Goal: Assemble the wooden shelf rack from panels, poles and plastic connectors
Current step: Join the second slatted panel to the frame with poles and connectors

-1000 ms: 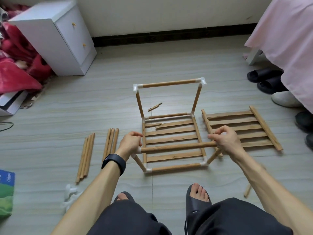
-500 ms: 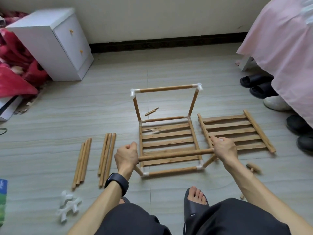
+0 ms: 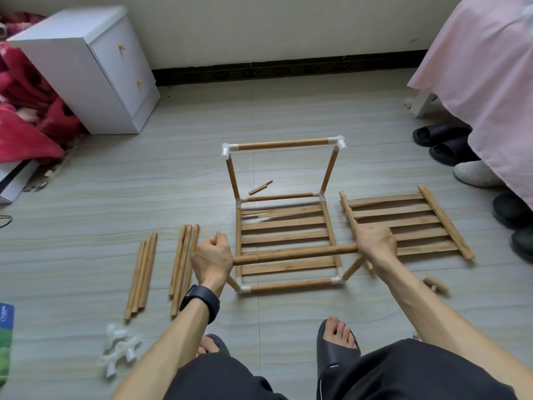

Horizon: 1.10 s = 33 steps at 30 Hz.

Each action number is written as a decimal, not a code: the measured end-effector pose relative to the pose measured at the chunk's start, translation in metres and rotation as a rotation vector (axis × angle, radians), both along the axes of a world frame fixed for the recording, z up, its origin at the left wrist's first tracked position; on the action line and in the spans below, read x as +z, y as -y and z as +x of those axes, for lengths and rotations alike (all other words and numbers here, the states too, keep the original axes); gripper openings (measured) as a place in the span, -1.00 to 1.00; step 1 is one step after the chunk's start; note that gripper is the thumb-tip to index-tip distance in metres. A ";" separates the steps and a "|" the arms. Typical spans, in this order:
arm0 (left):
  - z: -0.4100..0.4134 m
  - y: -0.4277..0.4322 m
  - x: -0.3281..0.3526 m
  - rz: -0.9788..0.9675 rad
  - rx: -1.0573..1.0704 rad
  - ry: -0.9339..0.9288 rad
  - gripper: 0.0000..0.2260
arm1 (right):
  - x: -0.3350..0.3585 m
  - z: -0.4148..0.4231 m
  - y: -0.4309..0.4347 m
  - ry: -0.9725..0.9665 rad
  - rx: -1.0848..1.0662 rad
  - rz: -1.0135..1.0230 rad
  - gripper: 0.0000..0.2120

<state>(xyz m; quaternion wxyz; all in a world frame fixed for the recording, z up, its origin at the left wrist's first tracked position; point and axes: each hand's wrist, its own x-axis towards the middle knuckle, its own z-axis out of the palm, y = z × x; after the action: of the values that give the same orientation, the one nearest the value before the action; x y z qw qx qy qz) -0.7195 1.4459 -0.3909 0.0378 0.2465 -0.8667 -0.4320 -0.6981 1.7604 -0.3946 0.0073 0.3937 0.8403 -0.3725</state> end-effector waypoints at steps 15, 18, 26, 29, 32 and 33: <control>-0.040 -0.031 0.066 -0.868 -1.047 0.274 -0.75 | 0.009 0.007 -0.006 -0.058 0.093 -0.100 -0.45; -0.047 -0.078 0.085 -0.790 -1.197 0.247 -0.71 | 0.004 0.005 -0.020 -0.144 0.063 -0.531 -0.51; -0.041 -0.191 0.069 -0.574 -1.384 0.015 -0.40 | -0.090 0.024 -0.070 -0.082 -0.479 -0.743 -0.51; -0.035 -0.209 0.043 -0.495 -1.433 -0.046 -0.26 | -0.113 0.014 -0.081 -0.012 -0.560 -0.603 -0.46; -0.026 -0.209 0.017 -0.501 -1.424 -0.063 -0.31 | -0.135 -0.001 -0.090 0.084 -0.557 -0.556 -0.35; -0.023 -0.208 0.011 -0.482 -1.416 -0.056 -0.34 | -0.142 -0.007 -0.093 0.104 -0.538 -0.601 -0.36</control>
<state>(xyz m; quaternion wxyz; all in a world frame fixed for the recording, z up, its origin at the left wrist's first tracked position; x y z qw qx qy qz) -0.7424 1.6536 -0.3803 -0.1744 -0.3964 -0.8875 -0.1572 -0.7054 1.8530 -0.5362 0.0669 0.5983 0.5594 -0.5698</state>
